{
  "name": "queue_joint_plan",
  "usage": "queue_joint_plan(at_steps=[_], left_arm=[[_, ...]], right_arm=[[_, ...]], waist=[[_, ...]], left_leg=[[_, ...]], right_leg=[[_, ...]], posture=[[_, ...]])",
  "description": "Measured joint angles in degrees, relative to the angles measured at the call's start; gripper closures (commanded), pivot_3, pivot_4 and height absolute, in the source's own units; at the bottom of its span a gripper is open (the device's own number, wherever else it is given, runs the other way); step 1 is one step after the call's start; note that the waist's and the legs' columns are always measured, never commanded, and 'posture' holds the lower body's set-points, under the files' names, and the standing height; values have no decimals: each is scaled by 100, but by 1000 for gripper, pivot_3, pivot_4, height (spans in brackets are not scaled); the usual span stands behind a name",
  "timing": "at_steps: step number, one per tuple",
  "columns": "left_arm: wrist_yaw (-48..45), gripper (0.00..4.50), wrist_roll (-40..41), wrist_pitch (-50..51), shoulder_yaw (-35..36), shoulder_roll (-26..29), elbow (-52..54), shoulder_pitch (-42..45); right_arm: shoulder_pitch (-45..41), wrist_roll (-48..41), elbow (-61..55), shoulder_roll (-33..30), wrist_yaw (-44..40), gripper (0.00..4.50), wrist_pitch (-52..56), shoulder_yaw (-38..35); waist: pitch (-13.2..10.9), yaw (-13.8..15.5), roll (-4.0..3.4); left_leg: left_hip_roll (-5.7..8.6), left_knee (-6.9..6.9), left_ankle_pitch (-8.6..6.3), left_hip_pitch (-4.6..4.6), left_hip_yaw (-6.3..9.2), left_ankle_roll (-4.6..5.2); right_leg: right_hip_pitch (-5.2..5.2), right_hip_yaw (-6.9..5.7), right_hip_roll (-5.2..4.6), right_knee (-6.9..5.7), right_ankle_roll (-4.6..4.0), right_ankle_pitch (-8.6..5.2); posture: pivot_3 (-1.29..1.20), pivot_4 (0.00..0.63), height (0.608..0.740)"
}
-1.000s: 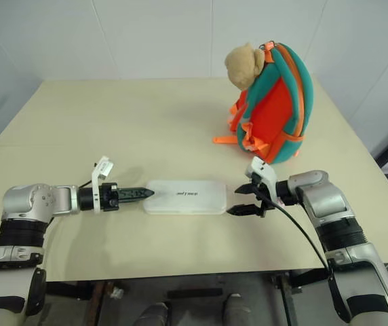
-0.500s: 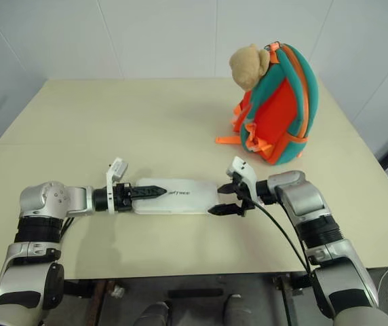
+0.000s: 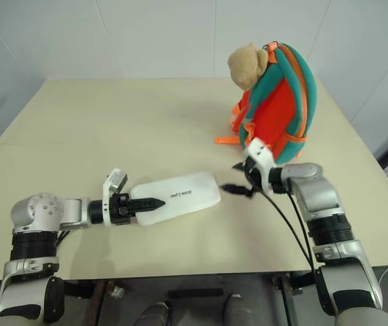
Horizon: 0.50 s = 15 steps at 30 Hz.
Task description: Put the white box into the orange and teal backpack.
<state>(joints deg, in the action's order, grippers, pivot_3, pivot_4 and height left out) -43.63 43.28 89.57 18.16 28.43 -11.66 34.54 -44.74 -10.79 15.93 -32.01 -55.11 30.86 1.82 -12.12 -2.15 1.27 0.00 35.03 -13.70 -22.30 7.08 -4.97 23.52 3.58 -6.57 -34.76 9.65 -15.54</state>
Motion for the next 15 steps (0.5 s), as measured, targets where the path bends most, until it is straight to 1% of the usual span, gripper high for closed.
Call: queue_joint_plan(at_steps=[3, 6, 9, 11, 15], left_arm=[[202, 3126, 12, -141, 348, 3, 32, -128], [337, 3126, -10, -523, 498, 80, 30, -172], [341, 3126, -36, -894, 511, 249, 32, -236], [320, 3126, -33, -1046, 498, 293, 48, -296], [287, 3126, -7, -1274, 430, 293, 250, -464]], right_arm=[[-256, 21, 58, 119, 931, 0, 35, -524], [-684, 109, 387, 358, 1825, 0, -111, -825], [-1130, 196, 956, 641, 2473, 0, -362, -908], [-1374, 257, 1371, 834, 2716, 0, -534, -905], [-2107, 373, 2704, 1317, 3334, 0, -1170, -903]], waist=[[0, -26, 0], [0, -57, 0], [0, -105, 0], [0, -116, 0], [0, -132, 0]], left_leg=[[0, 0, 1, 1, -1, -1], [0, 0, 3, 1, -2, -3], [-1, -3, 4, 2, -3, -3], [0, -6, 4, 2, -3, -2], [-1, -11, 4, 2, -3, -2]], right_leg=[[0, 0, 0, -1, -3, 1], [0, 0, -1, 2, -7, 3], [-1, 1, -1, 4, -7, 3], [0, 1, -1, 6, -7, 3], [2, 3, -1, 5, -6, 4]], posture=[[0, 150, 740], [0, 150, 740], [0, 150, 740], [0, 150, 740], [0, 150, 740]])
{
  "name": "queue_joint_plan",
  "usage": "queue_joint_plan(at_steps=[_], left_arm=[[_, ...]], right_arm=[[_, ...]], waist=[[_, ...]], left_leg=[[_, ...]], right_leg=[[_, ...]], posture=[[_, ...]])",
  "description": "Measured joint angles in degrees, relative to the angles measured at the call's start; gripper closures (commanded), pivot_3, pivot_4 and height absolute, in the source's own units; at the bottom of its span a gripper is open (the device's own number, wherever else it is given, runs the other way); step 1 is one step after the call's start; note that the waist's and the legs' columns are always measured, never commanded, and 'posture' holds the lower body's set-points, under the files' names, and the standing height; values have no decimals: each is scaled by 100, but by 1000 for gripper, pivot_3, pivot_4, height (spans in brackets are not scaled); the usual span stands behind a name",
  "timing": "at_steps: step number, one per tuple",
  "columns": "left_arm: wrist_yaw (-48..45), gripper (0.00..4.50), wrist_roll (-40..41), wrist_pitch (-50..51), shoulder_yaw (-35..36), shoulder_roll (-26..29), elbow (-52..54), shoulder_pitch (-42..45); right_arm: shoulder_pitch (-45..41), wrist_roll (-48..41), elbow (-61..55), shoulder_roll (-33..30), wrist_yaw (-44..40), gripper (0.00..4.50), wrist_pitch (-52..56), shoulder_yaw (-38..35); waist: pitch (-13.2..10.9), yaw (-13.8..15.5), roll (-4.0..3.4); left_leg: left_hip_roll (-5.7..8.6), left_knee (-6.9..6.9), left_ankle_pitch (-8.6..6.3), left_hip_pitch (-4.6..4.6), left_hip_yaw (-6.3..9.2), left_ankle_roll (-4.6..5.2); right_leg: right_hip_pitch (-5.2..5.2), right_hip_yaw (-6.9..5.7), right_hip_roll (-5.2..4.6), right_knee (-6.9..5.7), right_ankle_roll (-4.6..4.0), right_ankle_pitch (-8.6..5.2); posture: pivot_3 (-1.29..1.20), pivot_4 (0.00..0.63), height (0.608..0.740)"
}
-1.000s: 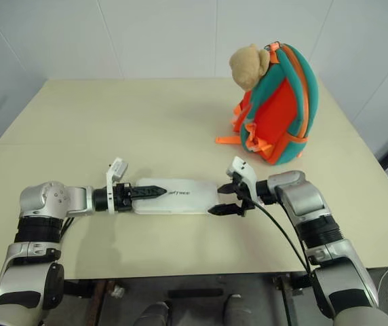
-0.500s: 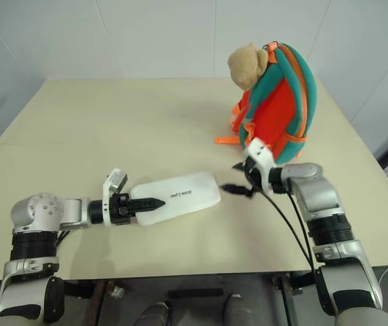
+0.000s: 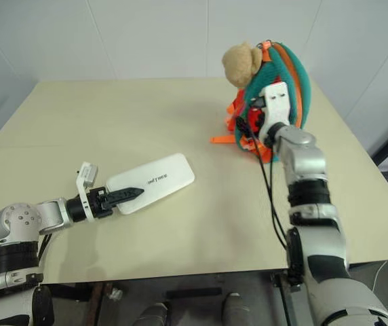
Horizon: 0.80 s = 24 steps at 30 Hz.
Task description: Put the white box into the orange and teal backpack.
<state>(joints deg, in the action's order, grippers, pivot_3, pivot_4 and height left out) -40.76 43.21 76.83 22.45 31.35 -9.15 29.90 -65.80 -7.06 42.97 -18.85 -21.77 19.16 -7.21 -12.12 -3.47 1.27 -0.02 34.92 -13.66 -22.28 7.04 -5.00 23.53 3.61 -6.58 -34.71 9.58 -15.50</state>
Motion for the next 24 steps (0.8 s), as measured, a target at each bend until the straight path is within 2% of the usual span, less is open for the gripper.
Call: queue_joint_plan(at_steps=[4, 8, 9, 11, 16, 22, 24], left_arm=[[83, 3126, 84, -84, 29, -105, 250, -192], [215, 3126, 223, -108, 121, -192, 445, -370], [241, 3126, 258, -126, 143, -208, 472, -410], [307, 3126, 327, -158, 186, -229, 566, -493], [432, 3126, 439, -257, 283, -235, 670, -639], [556, 3126, 479, -472, 361, -234, 673, -717], [597, 3126, 484, -537, 361, -233, 671, -718]], right_arm=[[-761, 41, 1423, 299, 538, 0, -800, -141], [-1144, 86, 2347, 481, 826, 0, -1440, -209], [-1181, 134, 2516, 508, 873, 185, -1589, -207], [-1196, 163, 2780, 556, 928, 598, -1887, -209], [-1193, 164, 3032, 624, 413, 2304, -2526, -228], [-1120, -565, 2873, 855, -1497, 4382, -2910, -724], [-1034, -933, 2659, 942, -2184, 4482, -2808, -947]], waist=[[0, 0, 0], [0, -5, 0], [0, -7, 0], [0, -12, 0], [0, -68, 0], [0, -173, 0], [0, -176, 0]], left_leg=[[0, -10, -1, -1, 1, 1], [0, -33, -1, -1, 1, 1], [0, -35, -1, -1, 1, 1], [0, -38, -1, -1, 0, 1], [-1, -38, 1, 0, 0, -1], [-6, -37, 5, 10, 0, -3], [-6, -36, 5, 10, 0, -4]], right_leg=[[0, 0, 0, 9, 0, 0], [2, 0, 0, 21, 0, -1], [3, 0, 0, 21, 0, -1], [3, 0, 0, 21, 1, -1], [4, 0, 1, 22, 1, -1], [4, 0, 5, 2, 1, -1], [4, 0, 5, 0, 1, -1]], posture=[[0, 150, 740], [0, 150, 740], [0, 150, 740], [0, 150, 740], [0, 150, 740], [0, 150, 740], [0, 150, 740]])
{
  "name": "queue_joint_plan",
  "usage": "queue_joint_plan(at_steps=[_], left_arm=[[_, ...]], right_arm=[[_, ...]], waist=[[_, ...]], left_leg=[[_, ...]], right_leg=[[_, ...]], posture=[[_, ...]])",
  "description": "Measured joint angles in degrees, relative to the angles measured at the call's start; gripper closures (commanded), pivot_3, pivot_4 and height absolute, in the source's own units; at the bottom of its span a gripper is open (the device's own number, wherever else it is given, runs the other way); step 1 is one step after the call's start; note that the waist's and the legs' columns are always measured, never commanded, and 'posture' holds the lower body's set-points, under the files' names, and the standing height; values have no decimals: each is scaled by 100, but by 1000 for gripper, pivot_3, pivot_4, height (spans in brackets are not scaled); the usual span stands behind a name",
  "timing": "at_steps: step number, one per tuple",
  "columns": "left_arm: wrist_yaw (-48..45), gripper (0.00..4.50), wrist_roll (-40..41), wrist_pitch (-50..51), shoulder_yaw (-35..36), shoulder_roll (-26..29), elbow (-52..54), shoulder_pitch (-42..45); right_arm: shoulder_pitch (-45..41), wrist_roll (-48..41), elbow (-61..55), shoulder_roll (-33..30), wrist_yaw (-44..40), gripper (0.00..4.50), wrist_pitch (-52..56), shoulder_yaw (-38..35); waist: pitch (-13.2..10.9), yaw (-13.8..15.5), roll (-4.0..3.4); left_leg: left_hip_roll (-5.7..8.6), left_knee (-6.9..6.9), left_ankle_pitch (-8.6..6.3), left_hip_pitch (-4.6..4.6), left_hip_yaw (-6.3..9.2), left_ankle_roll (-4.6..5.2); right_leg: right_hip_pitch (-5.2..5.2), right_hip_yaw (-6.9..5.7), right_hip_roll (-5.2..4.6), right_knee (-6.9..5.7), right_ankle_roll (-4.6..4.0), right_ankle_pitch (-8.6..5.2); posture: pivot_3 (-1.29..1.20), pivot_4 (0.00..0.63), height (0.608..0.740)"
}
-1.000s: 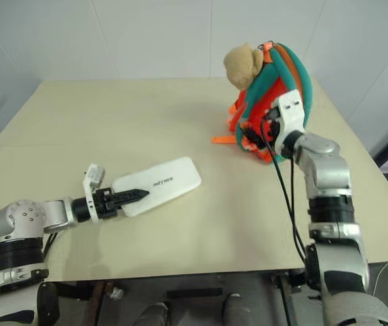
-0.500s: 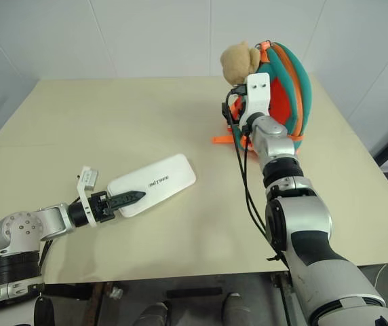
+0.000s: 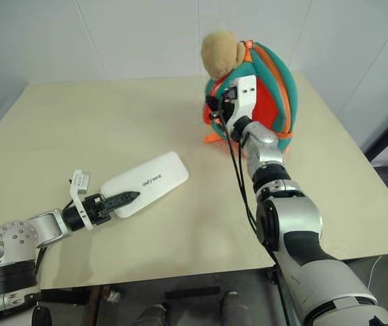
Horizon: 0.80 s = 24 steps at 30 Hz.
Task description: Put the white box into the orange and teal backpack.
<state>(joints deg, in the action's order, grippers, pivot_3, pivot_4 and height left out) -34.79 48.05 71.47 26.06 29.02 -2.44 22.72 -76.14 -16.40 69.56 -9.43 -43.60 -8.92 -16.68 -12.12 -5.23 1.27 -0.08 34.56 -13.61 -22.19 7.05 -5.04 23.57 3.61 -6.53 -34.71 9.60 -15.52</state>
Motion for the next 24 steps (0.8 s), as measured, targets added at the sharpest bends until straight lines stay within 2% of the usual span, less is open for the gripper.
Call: queue_joint_plan(at_steps=[2, 5, 7, 10, 15, 19, 24], left_arm=[[24, 3126, -2, -91, -9, 3, -8, -1], [12, 3126, -16, -262, -26, 101, -65, 4], [-99, 3126, -107, -568, -45, 249, -105, -3], [-374, 3126, -194, -1073, 128, 546, -248, -110], [-1005, 3126, 125, -1289, 459, 937, -117, -295], [-1386, 3126, 401, -1273, 717, 1262, 17, -509], [-1629, 3126, 684, -1313, 720, 1330, 590, -503]], right_arm=[[158, -341, -406, 4, -693, 4482, 488, -51], [718, -812, -1747, -78, -1778, 4482, 1869, 216], [1285, -1277, -3108, -311, -2243, 4482, 3149, 578], [1950, -2042, -4958, -920, -2513, 4482, 4879, 911], [2755, -3257, -7143, -1934, -2569, 4482, 6864, 1082], [3285, -4064, -7864, -2600, -2635, 4482, 7825, 1064], [3250, -4290, -7827, -3204, -2955, 4482, 7979, 1085]], waist=[[0, 5, 0], [-1, 7, -1], [-1, 33, -2], [-2, 63, -4], [-2, 145, -3], [-2, 221, -3], [-3, 295, 0]], left_leg=[[0, 2, 0, -1, 1, 0], [-1, -1, 0, -4, 0, -1], [-2, -6, -1, -13, 2, -3], [-2, -10, -3, -33, 3, -4], [-2, -11, -16, -45, 1, 3], [-2, 1, -23, -50, -6, 11], [-1, 37, -29, -57, -6, 17]], right_leg=[[0, 0, 0, 0, 0, 0], [6, 0, 1, -15, 0, -1], [16, -2, 1, -19, -2, -3], [33, -3, -2, -13, -2, -7], [38, -6, -2, 30, -4, -15], [38, -5, -4, 37, -5, -19], [29, -7, -3, 41, -1, -16]], posture=[[0, 150, 740], [0, 150, 740], [0, 150, 740], [0, 150, 740], [0, 150, 740], [0, 150, 740], [0, 150, 740]])
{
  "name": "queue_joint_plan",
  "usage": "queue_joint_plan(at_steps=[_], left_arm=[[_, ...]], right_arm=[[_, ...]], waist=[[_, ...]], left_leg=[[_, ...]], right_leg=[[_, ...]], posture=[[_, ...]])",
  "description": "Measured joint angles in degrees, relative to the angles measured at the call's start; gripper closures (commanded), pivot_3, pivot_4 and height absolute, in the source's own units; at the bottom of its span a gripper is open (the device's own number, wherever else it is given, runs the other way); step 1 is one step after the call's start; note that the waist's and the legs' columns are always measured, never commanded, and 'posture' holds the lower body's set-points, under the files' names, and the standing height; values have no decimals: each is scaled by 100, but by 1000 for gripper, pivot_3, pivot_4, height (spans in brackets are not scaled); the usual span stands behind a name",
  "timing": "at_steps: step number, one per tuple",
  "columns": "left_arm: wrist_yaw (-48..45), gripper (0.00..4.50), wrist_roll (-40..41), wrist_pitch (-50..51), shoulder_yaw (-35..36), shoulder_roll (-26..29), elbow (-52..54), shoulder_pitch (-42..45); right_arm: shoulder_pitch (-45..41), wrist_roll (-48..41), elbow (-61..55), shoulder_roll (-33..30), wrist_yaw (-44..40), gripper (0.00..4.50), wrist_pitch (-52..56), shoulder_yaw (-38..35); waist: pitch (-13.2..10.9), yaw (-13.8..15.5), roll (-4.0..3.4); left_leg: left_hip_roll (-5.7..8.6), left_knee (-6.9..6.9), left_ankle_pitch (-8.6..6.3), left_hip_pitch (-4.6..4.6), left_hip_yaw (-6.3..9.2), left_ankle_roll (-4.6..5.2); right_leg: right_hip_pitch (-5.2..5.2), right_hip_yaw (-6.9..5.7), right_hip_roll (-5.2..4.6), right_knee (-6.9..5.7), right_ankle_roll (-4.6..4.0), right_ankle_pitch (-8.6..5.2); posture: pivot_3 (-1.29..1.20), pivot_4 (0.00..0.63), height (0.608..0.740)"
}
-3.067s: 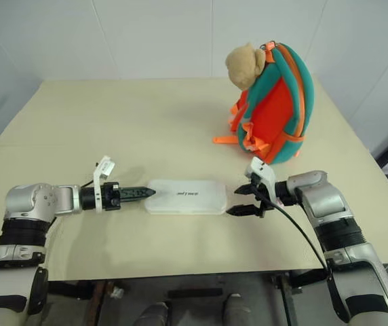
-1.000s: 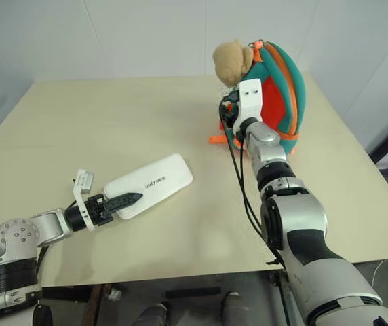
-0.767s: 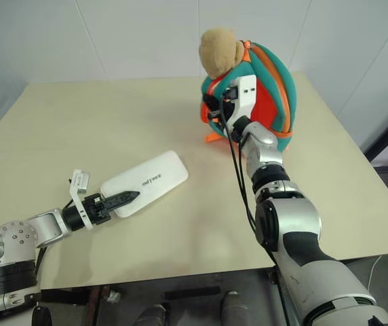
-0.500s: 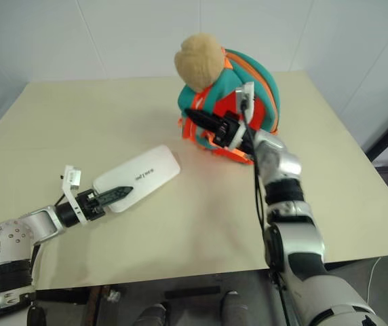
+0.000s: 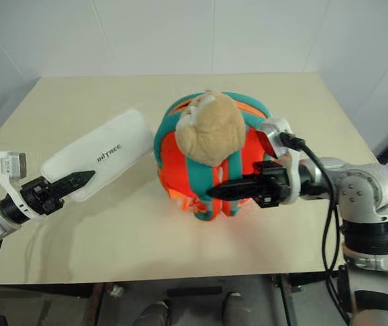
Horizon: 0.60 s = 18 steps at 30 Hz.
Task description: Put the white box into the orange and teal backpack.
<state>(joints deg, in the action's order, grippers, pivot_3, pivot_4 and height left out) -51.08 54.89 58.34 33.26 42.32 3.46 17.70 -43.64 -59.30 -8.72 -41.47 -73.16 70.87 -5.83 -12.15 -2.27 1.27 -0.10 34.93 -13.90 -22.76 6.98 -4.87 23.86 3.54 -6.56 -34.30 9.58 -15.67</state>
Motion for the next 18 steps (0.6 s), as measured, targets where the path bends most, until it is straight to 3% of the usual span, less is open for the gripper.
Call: queue_joint_plan(at_steps=[11, 18], left_arm=[[-127, 3126, 357, -256, -188, 183, 857, 218], [-898, 3126, -376, -1166, -1114, 781, 891, 269]], right_arm=[[-75, 591, 554, 111, -115, 4482, -726, 564], [-72, 621, 557, 176, -115, 4482, -815, 625]], waist=[[0, 64, 0], [0, 67, 0]], left_leg=[[1, 10, -4, -10, -1, 4], [1, 9, -5, -17, 0, 6]], right_leg=[[-2, 0, 0, 8, 5, 7], [-2, -3, 0, 19, 6, 7]], posture=[[0, 150, 740], [0, 150, 740]])
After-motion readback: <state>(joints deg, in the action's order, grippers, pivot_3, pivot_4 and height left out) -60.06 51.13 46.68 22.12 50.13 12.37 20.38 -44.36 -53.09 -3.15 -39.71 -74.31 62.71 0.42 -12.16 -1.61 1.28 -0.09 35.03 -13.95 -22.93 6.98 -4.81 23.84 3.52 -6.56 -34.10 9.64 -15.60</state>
